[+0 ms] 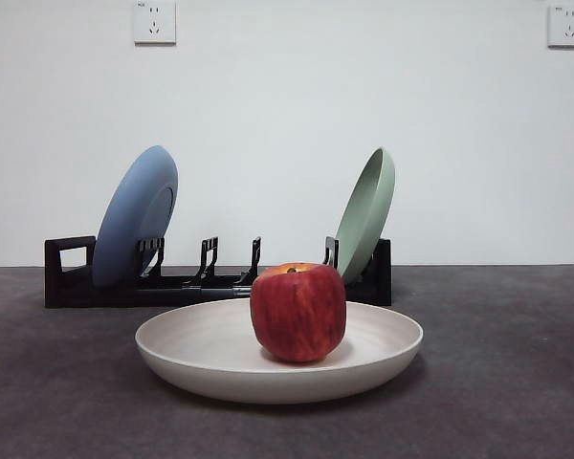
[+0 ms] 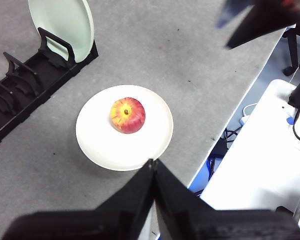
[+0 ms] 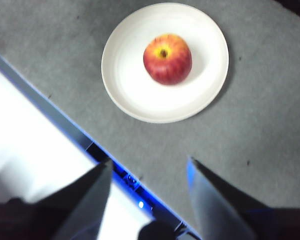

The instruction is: Take the yellow plate from the plate rack,put the plate on the table,take the apple from the table,put the apple in the plate

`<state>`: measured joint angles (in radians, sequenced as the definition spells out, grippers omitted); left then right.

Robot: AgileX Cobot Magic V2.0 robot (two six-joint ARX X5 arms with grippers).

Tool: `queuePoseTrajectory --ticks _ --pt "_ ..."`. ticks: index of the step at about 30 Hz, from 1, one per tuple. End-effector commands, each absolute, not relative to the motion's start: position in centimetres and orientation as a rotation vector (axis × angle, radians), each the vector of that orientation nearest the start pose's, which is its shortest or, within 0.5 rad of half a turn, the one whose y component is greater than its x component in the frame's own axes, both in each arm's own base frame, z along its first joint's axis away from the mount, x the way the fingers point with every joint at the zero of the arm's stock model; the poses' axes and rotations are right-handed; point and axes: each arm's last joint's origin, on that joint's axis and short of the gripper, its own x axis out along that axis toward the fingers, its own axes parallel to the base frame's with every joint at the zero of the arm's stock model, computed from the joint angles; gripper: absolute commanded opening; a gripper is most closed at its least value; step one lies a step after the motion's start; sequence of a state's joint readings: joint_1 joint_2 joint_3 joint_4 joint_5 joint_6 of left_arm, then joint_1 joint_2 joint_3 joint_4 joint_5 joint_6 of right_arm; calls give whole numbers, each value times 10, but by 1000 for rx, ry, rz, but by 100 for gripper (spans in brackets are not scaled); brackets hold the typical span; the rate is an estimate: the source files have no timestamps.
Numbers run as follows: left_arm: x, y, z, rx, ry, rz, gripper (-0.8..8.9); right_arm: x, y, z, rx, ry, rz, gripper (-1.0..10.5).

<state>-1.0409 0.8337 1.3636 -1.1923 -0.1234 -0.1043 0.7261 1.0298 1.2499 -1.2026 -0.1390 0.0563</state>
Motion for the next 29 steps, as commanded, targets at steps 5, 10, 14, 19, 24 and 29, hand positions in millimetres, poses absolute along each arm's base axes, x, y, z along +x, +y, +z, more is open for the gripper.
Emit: queuePoseTrajectory --ticks 5,10,14,19,24,29 --pt "55 -86 414 295 617 -852 -8 107 101 361 -272 1057 758 -12" --pt "56 -89 414 300 624 -850 -7 106 99 360 -274 1076 748 -11" --pt "57 -89 414 301 625 -849 -5 106 100 360 -262 1079 740 2" --pt "57 -89 414 303 622 -842 -4 107 99 360 -275 1072 717 2" --pt "57 -89 414 303 622 -842 -4 108 98 360 -298 1060 676 2" --pt "57 -89 414 301 620 -843 -4 109 97 360 -321 1046 632 2"
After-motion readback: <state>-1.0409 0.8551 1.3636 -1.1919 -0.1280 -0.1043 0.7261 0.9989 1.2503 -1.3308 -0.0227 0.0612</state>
